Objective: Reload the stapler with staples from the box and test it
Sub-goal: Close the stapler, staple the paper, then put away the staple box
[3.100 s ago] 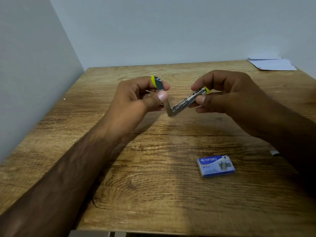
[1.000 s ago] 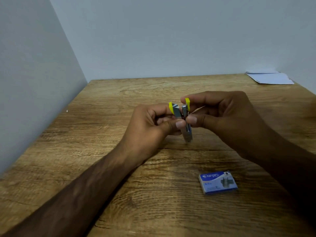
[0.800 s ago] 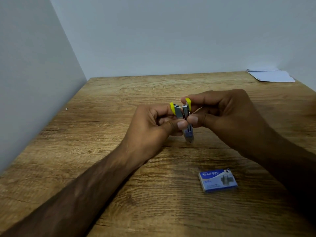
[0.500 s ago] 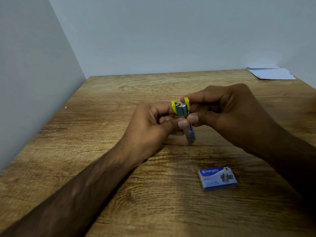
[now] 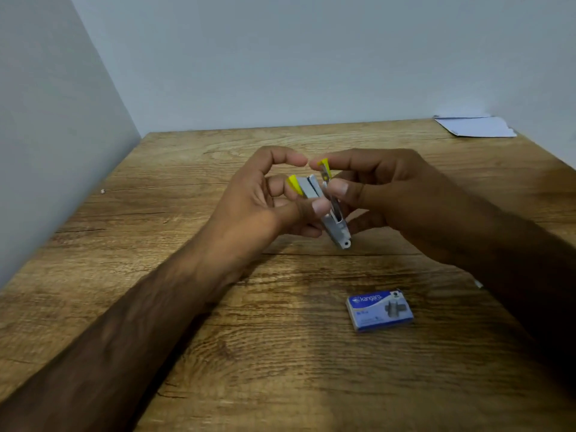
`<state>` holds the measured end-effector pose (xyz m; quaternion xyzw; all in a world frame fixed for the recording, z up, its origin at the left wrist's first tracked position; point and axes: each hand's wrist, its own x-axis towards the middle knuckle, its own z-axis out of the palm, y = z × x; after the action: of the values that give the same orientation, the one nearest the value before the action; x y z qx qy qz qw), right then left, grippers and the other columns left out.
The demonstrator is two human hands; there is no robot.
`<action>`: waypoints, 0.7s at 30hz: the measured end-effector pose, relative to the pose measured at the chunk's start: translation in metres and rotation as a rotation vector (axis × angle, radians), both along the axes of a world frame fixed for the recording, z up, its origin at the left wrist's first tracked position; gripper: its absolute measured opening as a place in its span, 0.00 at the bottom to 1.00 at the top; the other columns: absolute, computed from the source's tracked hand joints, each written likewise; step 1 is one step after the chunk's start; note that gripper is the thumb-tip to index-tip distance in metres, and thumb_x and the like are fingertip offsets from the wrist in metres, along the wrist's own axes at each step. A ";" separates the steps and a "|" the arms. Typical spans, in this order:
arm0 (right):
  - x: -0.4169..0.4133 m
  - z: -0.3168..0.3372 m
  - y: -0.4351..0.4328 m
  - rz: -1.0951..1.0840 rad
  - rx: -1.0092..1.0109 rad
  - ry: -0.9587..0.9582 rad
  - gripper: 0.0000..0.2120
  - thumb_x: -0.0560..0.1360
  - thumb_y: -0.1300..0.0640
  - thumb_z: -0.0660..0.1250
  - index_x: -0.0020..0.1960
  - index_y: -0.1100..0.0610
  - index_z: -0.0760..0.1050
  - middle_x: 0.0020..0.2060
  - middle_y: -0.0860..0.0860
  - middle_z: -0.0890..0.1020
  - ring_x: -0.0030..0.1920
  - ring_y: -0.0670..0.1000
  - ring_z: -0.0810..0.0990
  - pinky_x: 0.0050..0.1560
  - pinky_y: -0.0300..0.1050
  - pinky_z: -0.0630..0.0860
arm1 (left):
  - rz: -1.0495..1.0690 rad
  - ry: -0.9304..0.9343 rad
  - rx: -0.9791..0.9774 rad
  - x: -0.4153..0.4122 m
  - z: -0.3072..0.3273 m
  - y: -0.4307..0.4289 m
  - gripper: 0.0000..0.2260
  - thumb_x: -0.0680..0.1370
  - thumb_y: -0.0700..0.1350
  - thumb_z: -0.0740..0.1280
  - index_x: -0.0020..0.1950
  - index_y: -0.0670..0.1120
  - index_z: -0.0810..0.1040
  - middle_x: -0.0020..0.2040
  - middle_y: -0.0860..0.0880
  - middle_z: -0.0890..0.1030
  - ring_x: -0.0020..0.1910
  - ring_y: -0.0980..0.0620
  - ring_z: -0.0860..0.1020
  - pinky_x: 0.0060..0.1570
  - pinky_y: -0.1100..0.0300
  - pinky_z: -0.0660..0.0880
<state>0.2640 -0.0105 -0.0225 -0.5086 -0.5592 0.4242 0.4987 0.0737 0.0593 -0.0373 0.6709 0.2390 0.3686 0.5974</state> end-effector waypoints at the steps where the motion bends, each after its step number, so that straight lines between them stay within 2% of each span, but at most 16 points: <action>1: 0.000 -0.001 -0.001 0.008 -0.020 -0.023 0.15 0.75 0.57 0.71 0.61 0.50 0.82 0.44 0.55 0.88 0.42 0.50 0.86 0.40 0.46 0.84 | -0.029 0.036 0.028 -0.001 0.000 0.000 0.24 0.72 0.31 0.76 0.64 0.43 0.73 0.47 0.26 0.81 0.41 0.35 0.84 0.42 0.46 0.85; 3: 0.000 -0.004 0.000 0.021 -0.055 -0.070 0.15 0.76 0.60 0.72 0.62 0.52 0.82 0.45 0.53 0.89 0.42 0.50 0.87 0.38 0.43 0.82 | -0.086 0.118 0.091 -0.005 0.000 0.000 0.27 0.71 0.31 0.77 0.65 0.46 0.73 0.44 0.28 0.81 0.38 0.38 0.82 0.40 0.48 0.84; 5: 0.000 -0.006 0.001 0.025 -0.088 -0.090 0.17 0.73 0.61 0.75 0.61 0.53 0.81 0.45 0.56 0.89 0.42 0.52 0.87 0.38 0.42 0.81 | -0.085 0.226 0.201 -0.007 -0.001 0.000 0.26 0.69 0.33 0.80 0.62 0.49 0.75 0.41 0.30 0.80 0.36 0.41 0.80 0.37 0.49 0.79; 7: 0.000 -0.007 0.001 0.022 -0.096 -0.141 0.18 0.70 0.59 0.77 0.59 0.52 0.81 0.43 0.55 0.89 0.42 0.53 0.88 0.38 0.43 0.82 | -0.048 0.385 0.388 -0.010 0.000 0.004 0.22 0.67 0.40 0.83 0.55 0.51 0.77 0.38 0.40 0.83 0.35 0.43 0.82 0.36 0.52 0.78; 8: 0.000 -0.008 0.002 0.027 -0.094 -0.190 0.18 0.70 0.58 0.78 0.58 0.51 0.80 0.42 0.54 0.89 0.42 0.52 0.88 0.39 0.43 0.82 | -0.029 0.480 0.493 -0.012 0.000 0.006 0.20 0.65 0.45 0.84 0.51 0.53 0.77 0.37 0.47 0.84 0.34 0.50 0.82 0.34 0.56 0.77; 9: -0.002 -0.007 0.001 0.032 -0.104 -0.233 0.19 0.70 0.56 0.79 0.58 0.49 0.80 0.41 0.52 0.89 0.42 0.51 0.88 0.39 0.43 0.82 | -0.021 0.557 0.587 -0.014 0.002 0.007 0.20 0.64 0.50 0.84 0.48 0.54 0.77 0.38 0.52 0.84 0.32 0.58 0.80 0.31 0.64 0.75; 10: -0.003 -0.008 0.002 0.045 -0.102 -0.257 0.19 0.70 0.55 0.79 0.59 0.48 0.79 0.41 0.50 0.89 0.42 0.49 0.88 0.40 0.43 0.82 | -0.024 0.601 0.655 -0.017 0.004 0.008 0.19 0.64 0.53 0.83 0.47 0.55 0.77 0.38 0.55 0.83 0.32 0.60 0.79 0.29 0.69 0.72; 13: -0.006 -0.010 0.001 0.057 -0.080 -0.303 0.19 0.70 0.53 0.79 0.59 0.48 0.80 0.40 0.49 0.89 0.41 0.47 0.89 0.39 0.39 0.80 | -0.065 0.594 0.749 -0.022 0.006 0.010 0.18 0.64 0.56 0.82 0.46 0.55 0.77 0.38 0.56 0.81 0.32 0.59 0.77 0.29 0.70 0.69; 16: -0.007 -0.011 0.003 0.051 -0.035 -0.398 0.16 0.71 0.53 0.78 0.57 0.50 0.81 0.39 0.49 0.89 0.41 0.47 0.88 0.42 0.45 0.83 | -0.070 0.591 0.798 -0.023 0.006 0.010 0.16 0.65 0.57 0.82 0.44 0.56 0.79 0.35 0.57 0.80 0.32 0.57 0.77 0.30 0.68 0.70; 17: -0.008 -0.012 0.003 0.044 -0.029 -0.428 0.14 0.71 0.53 0.78 0.56 0.51 0.82 0.39 0.49 0.89 0.41 0.47 0.88 0.45 0.47 0.84 | -0.064 0.609 0.830 -0.023 0.007 0.010 0.15 0.64 0.59 0.81 0.42 0.57 0.79 0.35 0.58 0.80 0.33 0.58 0.77 0.30 0.71 0.68; 21: -0.010 -0.013 0.004 0.044 0.003 -0.490 0.09 0.71 0.57 0.79 0.49 0.55 0.83 0.38 0.51 0.89 0.40 0.47 0.88 0.44 0.44 0.82 | -0.110 0.632 0.908 -0.025 0.008 0.012 0.15 0.66 0.63 0.79 0.42 0.56 0.81 0.41 0.59 0.80 0.40 0.63 0.79 0.35 0.74 0.69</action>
<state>0.2539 -0.0067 -0.0358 -0.5830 -0.6752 0.2981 0.3396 0.0486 0.0708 -0.0291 0.9505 0.1882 0.1835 0.1657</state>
